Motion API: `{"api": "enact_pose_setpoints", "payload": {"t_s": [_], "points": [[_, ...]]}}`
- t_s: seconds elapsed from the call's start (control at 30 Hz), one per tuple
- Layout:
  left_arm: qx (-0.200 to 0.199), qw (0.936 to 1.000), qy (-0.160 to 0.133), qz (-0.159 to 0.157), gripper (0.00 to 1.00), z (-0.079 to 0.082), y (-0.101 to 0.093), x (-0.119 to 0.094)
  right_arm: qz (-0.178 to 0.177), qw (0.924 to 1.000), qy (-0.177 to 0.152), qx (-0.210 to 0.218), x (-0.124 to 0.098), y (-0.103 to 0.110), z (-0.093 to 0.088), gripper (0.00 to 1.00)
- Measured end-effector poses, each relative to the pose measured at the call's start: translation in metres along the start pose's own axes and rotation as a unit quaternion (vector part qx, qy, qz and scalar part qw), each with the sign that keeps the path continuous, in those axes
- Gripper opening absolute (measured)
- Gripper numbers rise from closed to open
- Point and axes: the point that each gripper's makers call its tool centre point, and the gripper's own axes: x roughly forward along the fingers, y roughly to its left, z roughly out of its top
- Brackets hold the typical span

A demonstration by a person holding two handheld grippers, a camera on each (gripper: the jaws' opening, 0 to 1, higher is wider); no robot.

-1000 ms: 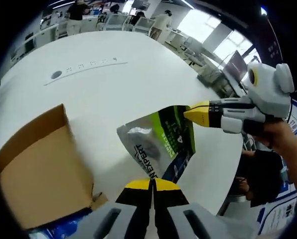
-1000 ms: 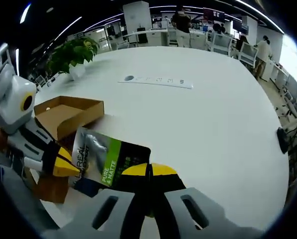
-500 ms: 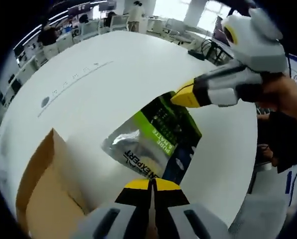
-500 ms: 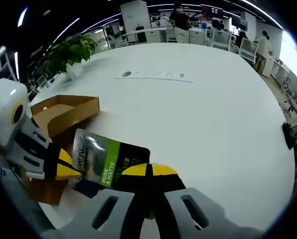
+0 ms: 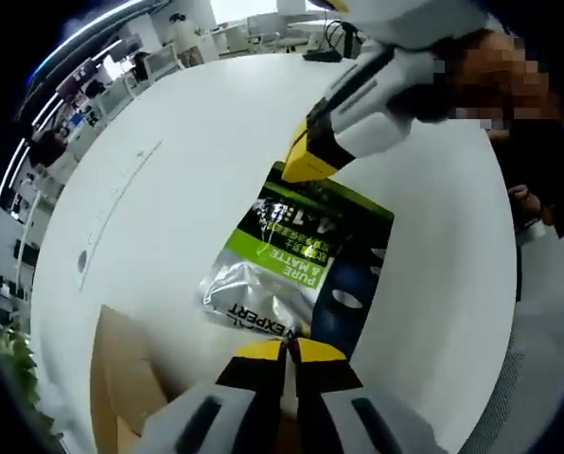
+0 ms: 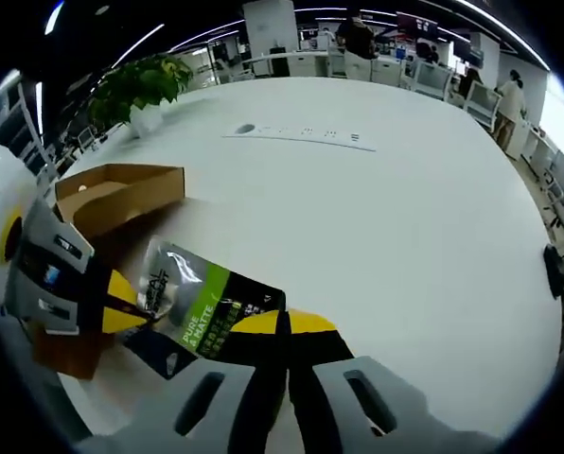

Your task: Operate the shoe box by opening the lid, removing the specified soft item, and placing it in the target area until the item is outside and the box remains undamaged.

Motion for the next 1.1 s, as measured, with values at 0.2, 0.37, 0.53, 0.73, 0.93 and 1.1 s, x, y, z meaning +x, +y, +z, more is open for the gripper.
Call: {"api": "enact_pose_setpoints", "payload": {"t_s": [0.2, 0.37, 0.53, 0.73, 0.93, 1.1], "points": [[0.005, 1.0000, 0.003, -0.002, 0.03, -0.003, 0.003, 0.001, -0.002, 1.0000, -0.002, -0.003, 0.009, -0.002, 0.002, 0.00], [0.019, 0.9998, 0.006, 0.007, 0.04, -0.006, 0.006, 0.003, -0.004, 0.9999, -0.001, -0.011, 0.013, -0.002, 0.003, 0.00], [0.021, 0.9997, 0.005, 0.007, 0.05, -0.006, 0.006, 0.003, -0.005, 0.9999, -0.006, -0.008, 0.015, -0.003, 0.007, 0.00], [0.038, 0.9991, -0.002, 0.016, 0.06, -0.005, 0.005, -0.003, -0.011, 0.9998, -0.007, -0.013, 0.014, -0.007, 0.005, 0.01], [0.031, 0.9991, -0.026, 0.014, 0.18, 0.003, 0.002, -0.010, -0.004, 0.9999, -0.010, 0.011, 0.007, -0.003, 0.007, 0.15], [0.019, 0.9985, -0.051, 0.001, 0.23, 0.013, -0.002, -0.021, -0.012, 0.9998, -0.012, -0.001, 0.002, -0.006, 0.008, 0.17]]}}
